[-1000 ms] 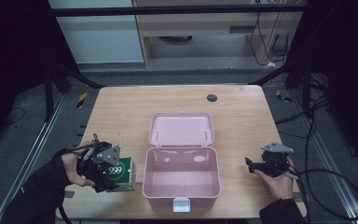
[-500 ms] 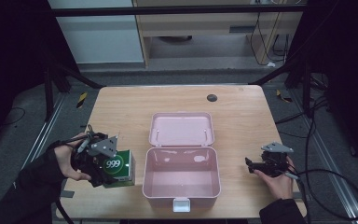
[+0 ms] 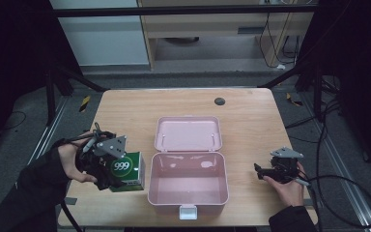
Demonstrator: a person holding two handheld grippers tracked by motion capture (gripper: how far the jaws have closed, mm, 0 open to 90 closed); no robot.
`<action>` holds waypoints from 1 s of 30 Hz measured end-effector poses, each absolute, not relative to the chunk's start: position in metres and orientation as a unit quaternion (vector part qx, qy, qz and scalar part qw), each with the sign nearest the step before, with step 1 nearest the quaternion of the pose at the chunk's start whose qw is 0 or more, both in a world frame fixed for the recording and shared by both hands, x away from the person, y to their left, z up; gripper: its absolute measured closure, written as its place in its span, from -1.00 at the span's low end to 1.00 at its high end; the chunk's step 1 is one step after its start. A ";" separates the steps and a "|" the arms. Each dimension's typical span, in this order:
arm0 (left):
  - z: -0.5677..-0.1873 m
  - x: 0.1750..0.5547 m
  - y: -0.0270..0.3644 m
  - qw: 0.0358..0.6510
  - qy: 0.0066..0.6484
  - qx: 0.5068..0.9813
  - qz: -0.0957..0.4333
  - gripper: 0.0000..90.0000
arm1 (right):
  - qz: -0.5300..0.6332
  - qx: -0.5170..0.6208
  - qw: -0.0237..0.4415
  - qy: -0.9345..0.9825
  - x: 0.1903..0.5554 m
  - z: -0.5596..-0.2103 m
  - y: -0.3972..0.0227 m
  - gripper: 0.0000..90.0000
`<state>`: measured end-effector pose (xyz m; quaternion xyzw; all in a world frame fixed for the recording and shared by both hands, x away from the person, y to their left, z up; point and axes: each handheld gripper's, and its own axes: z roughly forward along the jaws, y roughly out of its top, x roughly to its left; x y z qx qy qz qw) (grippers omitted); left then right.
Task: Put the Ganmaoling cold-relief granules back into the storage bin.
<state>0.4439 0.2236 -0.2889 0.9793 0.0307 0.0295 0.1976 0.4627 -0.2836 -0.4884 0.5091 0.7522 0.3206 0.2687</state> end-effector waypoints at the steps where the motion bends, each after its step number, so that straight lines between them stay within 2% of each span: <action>1: -0.288 0.444 0.222 0.198 0.029 0.979 0.029 -0.67 | 0.321 0.509 0.269 0.752 0.463 -0.488 -0.284 -0.88; 30: -0.276 0.453 0.148 0.212 -0.024 0.977 0.026 -0.67 | 0.318 0.507 0.270 0.754 0.463 -0.488 -0.284 -0.88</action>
